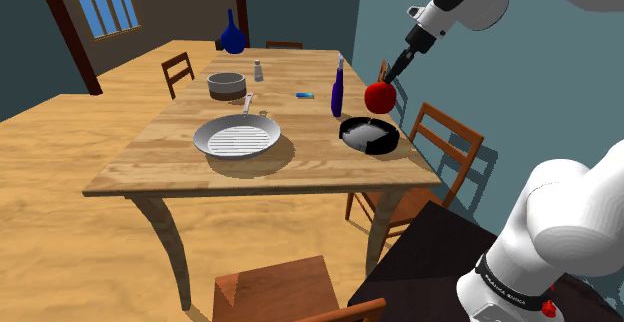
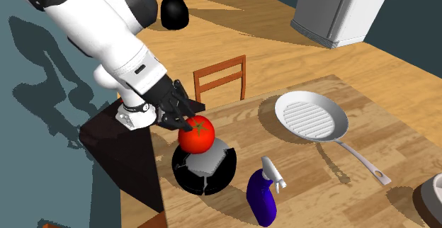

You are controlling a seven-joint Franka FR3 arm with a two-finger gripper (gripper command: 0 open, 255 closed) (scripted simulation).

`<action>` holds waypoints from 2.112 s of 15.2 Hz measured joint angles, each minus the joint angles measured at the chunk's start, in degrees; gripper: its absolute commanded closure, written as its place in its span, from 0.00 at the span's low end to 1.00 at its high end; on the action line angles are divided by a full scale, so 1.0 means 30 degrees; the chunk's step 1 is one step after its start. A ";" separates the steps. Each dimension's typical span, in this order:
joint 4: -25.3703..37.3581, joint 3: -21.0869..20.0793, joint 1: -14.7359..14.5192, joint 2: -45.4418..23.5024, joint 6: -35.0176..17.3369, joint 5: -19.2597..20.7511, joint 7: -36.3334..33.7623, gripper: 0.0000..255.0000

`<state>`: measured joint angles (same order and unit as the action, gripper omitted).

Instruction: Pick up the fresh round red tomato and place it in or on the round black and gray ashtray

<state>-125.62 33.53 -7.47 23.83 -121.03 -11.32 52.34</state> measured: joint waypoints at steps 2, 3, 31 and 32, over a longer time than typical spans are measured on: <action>-0.0463 0.0077 0.0006 -0.0002 -0.0441 -0.0053 0.0185 1.00; -0.0674 0.0118 -0.0010 -0.0036 -0.0675 -0.0101 0.0277 1.00; -0.1128 0.0348 0.0468 0.0688 -0.0374 0.0291 0.0659 0.00; -0.1112 0.0333 0.0480 0.0712 -0.0332 0.0309 0.0637 0.00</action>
<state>-128.95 34.53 -6.03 25.97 -122.02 -10.40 54.25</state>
